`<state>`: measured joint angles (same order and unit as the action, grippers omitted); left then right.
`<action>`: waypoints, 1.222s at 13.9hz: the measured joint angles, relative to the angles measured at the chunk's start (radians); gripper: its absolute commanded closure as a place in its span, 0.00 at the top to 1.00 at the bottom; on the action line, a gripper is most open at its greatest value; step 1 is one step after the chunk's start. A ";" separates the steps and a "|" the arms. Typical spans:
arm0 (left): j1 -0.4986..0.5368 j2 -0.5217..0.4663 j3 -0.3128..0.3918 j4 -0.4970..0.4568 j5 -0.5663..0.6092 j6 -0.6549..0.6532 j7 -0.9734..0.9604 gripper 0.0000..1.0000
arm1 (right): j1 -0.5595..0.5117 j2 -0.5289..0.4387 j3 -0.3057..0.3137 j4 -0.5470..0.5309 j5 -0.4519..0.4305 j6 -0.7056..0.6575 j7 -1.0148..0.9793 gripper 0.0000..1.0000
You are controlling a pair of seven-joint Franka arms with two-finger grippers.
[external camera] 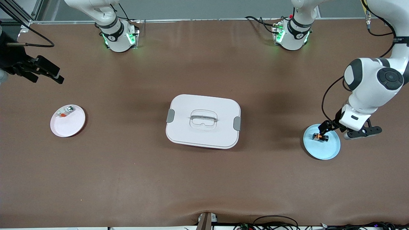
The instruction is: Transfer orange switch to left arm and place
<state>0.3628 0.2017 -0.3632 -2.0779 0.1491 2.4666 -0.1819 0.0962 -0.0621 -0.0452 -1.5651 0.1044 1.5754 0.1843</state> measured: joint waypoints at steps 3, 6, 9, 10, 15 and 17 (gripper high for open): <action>0.000 -0.063 -0.006 0.001 -0.033 -0.056 0.105 1.00 | 0.016 0.000 0.001 -0.001 0.000 0.001 0.000 1.00; -0.001 -0.140 -0.032 0.026 -0.036 -0.164 0.107 1.00 | 0.028 0.002 0.001 -0.001 0.000 0.001 0.000 1.00; -0.002 -0.207 -0.052 0.150 -0.064 -0.410 0.096 1.00 | 0.037 0.002 0.001 -0.002 -0.001 0.001 0.001 1.00; -0.002 -0.217 -0.054 0.211 -0.068 -0.500 0.096 1.00 | 0.038 0.002 0.001 -0.002 -0.001 0.001 0.001 1.00; -0.001 -0.220 -0.054 0.368 -0.070 -0.679 0.096 1.00 | 0.050 0.003 0.001 -0.002 -0.002 0.001 0.001 1.00; 0.000 -0.213 -0.061 0.380 -0.072 -0.681 0.096 1.00 | 0.050 0.003 0.001 -0.002 -0.003 0.001 0.001 1.00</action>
<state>0.3631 -0.0116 -0.4246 -1.6978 0.0767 1.7861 -0.0859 0.1465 -0.0596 -0.0442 -1.5672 0.1013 1.5767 0.1852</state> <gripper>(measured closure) 0.000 0.000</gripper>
